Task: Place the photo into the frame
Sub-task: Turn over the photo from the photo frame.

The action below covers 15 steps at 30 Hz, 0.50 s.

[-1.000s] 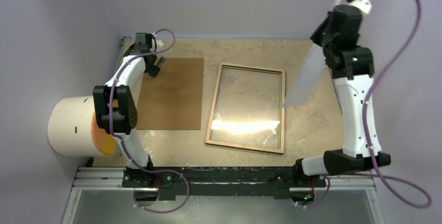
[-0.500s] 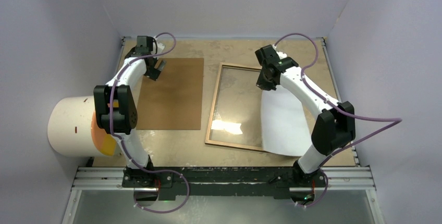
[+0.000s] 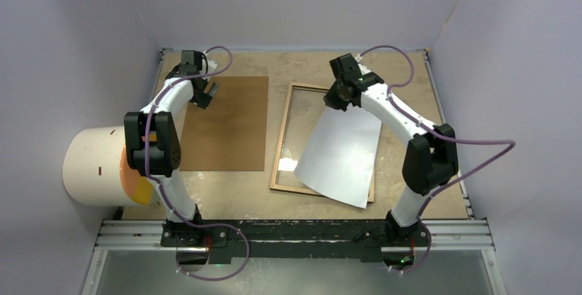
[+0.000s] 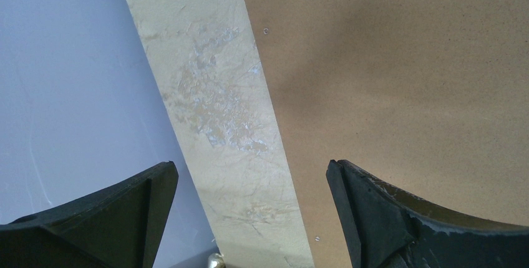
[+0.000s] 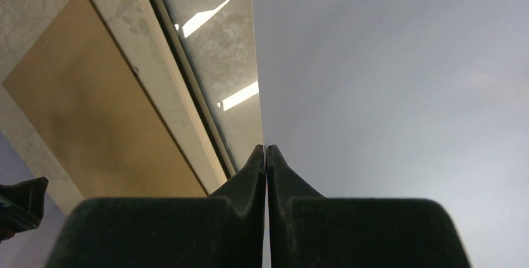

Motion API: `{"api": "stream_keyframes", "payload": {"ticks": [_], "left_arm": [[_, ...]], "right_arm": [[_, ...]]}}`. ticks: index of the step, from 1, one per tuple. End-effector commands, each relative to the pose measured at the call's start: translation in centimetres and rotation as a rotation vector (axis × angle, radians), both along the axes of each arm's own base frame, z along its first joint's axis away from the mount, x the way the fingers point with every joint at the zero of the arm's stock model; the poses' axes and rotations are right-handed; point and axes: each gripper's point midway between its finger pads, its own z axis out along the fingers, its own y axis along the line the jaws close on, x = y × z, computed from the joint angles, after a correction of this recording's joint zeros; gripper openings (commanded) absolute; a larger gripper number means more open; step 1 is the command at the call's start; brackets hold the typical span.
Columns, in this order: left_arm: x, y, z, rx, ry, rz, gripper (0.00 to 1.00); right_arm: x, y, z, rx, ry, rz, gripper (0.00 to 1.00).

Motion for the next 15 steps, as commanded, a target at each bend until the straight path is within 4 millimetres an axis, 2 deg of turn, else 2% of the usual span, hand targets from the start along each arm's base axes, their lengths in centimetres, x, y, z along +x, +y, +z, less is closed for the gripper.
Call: {"api": "stream_keyframes", "payload": {"ticks": [1,8,15], "left_arm": [[0.5,0.5,1.9,0.023,-0.061,0.004,1.0],[0.7,0.5,1.4,0.025,-0.054,0.005,1.0],[0.8,0.6,1.1,0.025,-0.047,0.007,1.0]], "right_arm": [[2.7,1.8,2.2,-0.047,-0.108,0.084,0.0],[3.1,3.3,0.8,-0.086,-0.102,0.169,0.0],[3.1,3.8,0.0,-0.101,-0.091,0.189,0.0]]}}
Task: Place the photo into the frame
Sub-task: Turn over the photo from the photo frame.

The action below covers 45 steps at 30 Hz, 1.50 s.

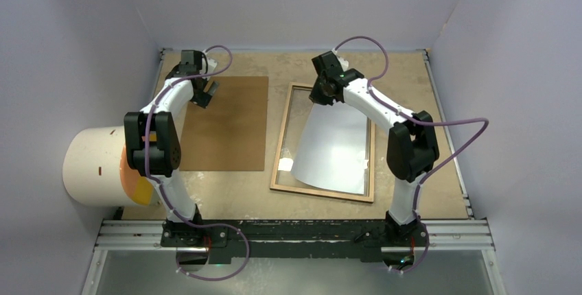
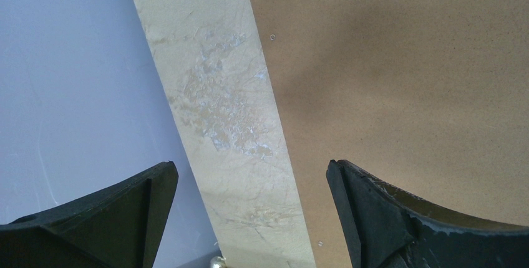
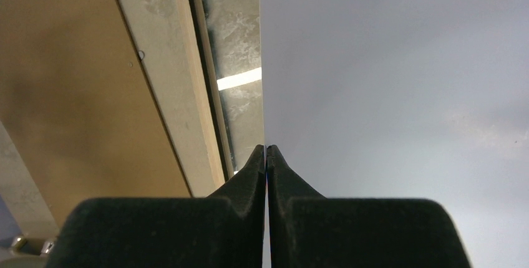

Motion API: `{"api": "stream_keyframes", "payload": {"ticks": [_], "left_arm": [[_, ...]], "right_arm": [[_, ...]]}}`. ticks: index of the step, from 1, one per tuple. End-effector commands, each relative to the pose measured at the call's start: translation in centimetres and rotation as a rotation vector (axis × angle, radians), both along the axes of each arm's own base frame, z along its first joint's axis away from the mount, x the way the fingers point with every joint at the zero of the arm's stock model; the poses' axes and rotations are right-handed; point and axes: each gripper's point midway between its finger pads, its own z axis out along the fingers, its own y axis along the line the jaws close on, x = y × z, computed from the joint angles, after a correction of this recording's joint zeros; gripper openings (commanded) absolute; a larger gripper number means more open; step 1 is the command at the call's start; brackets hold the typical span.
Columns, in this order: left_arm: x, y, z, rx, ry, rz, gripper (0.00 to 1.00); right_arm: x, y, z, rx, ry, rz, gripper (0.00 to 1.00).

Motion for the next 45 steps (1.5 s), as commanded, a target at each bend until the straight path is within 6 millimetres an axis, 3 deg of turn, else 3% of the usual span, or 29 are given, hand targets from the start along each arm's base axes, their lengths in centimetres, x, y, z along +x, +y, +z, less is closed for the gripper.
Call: {"api": "stream_keyframes", "payload": {"ticks": [1,16,24,27,29,32,41,45], "left_arm": [[0.5,0.4,0.8,0.018,-0.031,0.004,1.0],[0.5,0.3,0.2,0.014,-0.021,-0.003,1.0],[0.5,0.4,0.3,0.017,-0.02,-0.001,1.0],[0.5,0.4,0.4,0.022,-0.019,-0.003,1.0],[0.4,0.6,0.4,0.029,-0.02,0.002,1.0],[0.5,0.6,0.3,0.031,-0.021,0.002,1.0],[0.5,0.7,-0.1,0.042,-0.01,-0.001,1.0],[0.4,0.8,-0.2,0.043,-0.008,-0.002,1.0]], "right_arm": [[1.1,0.0,1.2,-0.029,-0.045,0.0,0.0],[0.0,-2.2,-1.2,-0.177,0.009,0.041,0.0],[0.0,0.1,-2.4,-0.108,0.046,0.126,0.0],[-0.1,0.9,-2.8,-0.082,0.066,0.146,0.16],[-0.1,1.3,-2.9,-0.064,0.067,0.157,0.37],[0.1,1.8,-2.5,-0.035,0.049,0.167,0.59],[0.6,3.2,-1.5,0.03,0.021,0.19,0.94],[0.6,3.8,-1.1,0.061,0.011,0.21,0.99]]}}
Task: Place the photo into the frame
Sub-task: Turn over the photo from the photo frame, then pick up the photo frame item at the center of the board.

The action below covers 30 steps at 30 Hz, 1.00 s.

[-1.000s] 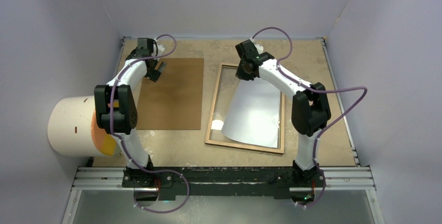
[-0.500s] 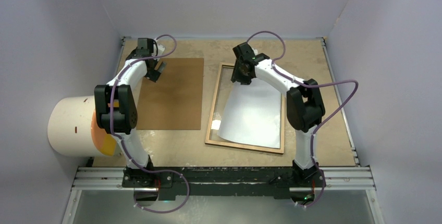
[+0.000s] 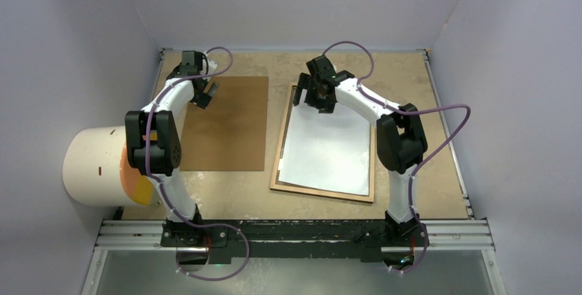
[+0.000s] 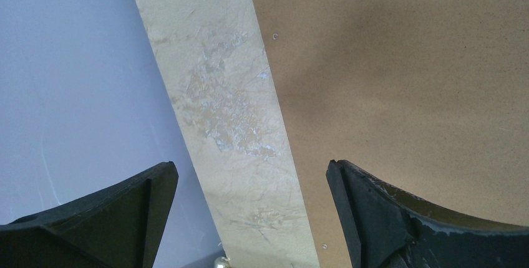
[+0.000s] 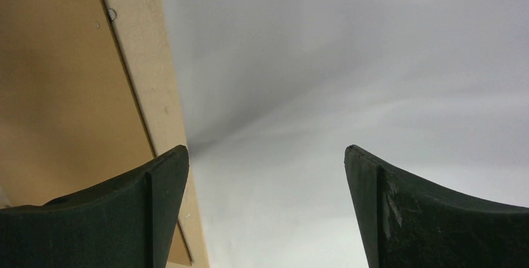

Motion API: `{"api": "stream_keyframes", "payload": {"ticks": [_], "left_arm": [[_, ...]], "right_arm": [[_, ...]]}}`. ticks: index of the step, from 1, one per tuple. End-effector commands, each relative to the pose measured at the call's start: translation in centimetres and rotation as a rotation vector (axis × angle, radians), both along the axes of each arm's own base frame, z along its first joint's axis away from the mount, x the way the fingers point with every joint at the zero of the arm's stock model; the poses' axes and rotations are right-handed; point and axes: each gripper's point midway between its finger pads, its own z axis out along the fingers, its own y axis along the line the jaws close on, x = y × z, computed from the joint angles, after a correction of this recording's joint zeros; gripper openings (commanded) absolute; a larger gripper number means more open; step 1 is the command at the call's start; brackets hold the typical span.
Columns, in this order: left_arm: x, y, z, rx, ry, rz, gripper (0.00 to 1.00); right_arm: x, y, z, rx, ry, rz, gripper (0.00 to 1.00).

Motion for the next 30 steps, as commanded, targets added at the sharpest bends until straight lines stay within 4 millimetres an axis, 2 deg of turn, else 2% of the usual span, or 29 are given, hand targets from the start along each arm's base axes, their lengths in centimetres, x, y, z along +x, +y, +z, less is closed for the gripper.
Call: {"api": "stream_keyframes", "payload": {"ticks": [1,7,10,13,16,19,23,24,30], "left_arm": [[0.3,0.4,0.2,0.019,-0.016,-0.001,1.0],[0.3,0.6,0.2,0.032,-0.017,0.004,1.0],[0.8,1.2,0.4,0.065,-0.028,0.025,1.0],[1.8,2.4,1.2,0.116,-0.051,0.072,0.99],[2.9,5.2,2.7,0.193,-0.102,0.167,0.98],[3.6,7.5,2.9,0.259,-0.126,0.241,0.97],[3.8,9.4,1.9,0.336,-0.133,0.302,0.98],[3.8,9.7,1.4,0.344,-0.124,0.313,0.98],[2.9,10.7,-2.8,0.365,-0.048,0.336,0.98]], "right_arm": [[0.7,1.6,3.1,0.083,-0.069,0.028,0.99],[0.9,2.3,4.1,0.147,-0.096,0.013,0.99],[0.8,3.5,4.8,0.221,-0.103,0.015,0.99],[0.7,5.7,5.3,0.257,-0.121,0.031,0.98],[0.4,8.5,5.0,0.265,-0.12,0.057,0.97],[0.1,11.6,4.4,0.265,-0.114,0.083,0.97],[0.6,13.8,2.3,0.218,-0.105,0.061,0.97],[0.8,13.9,1.3,0.197,-0.096,0.048,0.97],[1.6,13.9,-1.3,0.142,-0.09,-0.003,0.98]]}}
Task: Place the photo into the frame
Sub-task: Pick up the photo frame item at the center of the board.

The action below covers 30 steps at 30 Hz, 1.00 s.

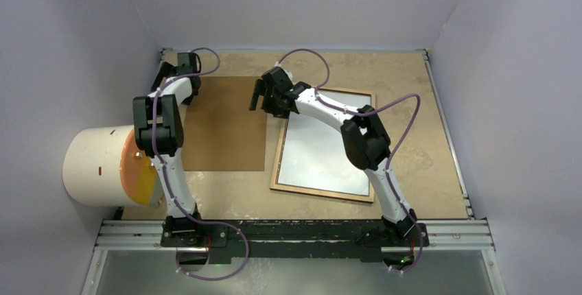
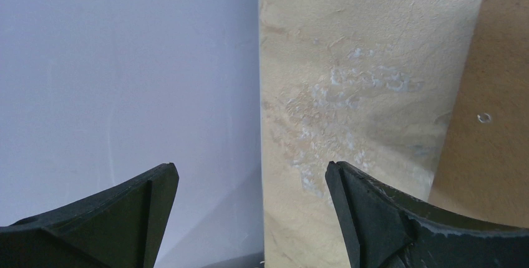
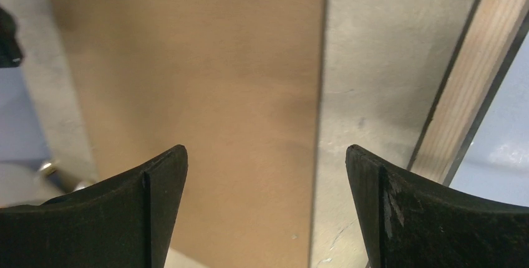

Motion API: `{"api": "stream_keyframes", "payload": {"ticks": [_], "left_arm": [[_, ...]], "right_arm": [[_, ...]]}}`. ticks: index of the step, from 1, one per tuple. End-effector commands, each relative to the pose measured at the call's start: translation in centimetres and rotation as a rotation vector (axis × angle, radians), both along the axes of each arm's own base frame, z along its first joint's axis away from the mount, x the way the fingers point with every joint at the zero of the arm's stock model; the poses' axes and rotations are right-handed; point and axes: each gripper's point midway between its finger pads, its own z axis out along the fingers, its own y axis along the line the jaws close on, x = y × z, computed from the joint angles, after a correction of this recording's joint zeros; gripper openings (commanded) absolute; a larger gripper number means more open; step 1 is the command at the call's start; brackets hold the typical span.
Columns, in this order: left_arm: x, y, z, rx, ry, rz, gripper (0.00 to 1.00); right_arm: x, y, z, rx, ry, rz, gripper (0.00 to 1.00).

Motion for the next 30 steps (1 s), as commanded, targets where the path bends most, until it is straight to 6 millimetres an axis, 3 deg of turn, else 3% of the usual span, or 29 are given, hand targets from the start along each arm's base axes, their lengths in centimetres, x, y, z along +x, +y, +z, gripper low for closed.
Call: {"api": "stream_keyframes", "payload": {"ticks": [1,10,14,20,30], "left_arm": [[-0.1,0.9,-1.2,0.034,0.009,0.036,0.98],[-2.3,-4.3,-8.3,-0.325,0.214,-0.094,0.98],[-3.5,-7.1,-9.3,-0.481,0.277,-0.168,0.98],[-5.1,-9.5,-10.8,-0.609,0.369,-0.236,0.98],[-6.5,-11.6,-12.0,-0.701,0.457,-0.31,0.98]], "right_arm": [[1.9,-1.6,-0.1,-0.039,-0.017,-0.102,0.98],[1.1,-0.6,-3.5,-0.006,0.07,-0.102,0.98],[0.5,0.2,-4.5,0.033,0.119,-0.092,0.98],[-0.6,0.7,-5.4,0.091,0.181,-0.115,0.98],[-1.7,1.8,-5.6,0.18,0.242,-0.109,0.97]]}}
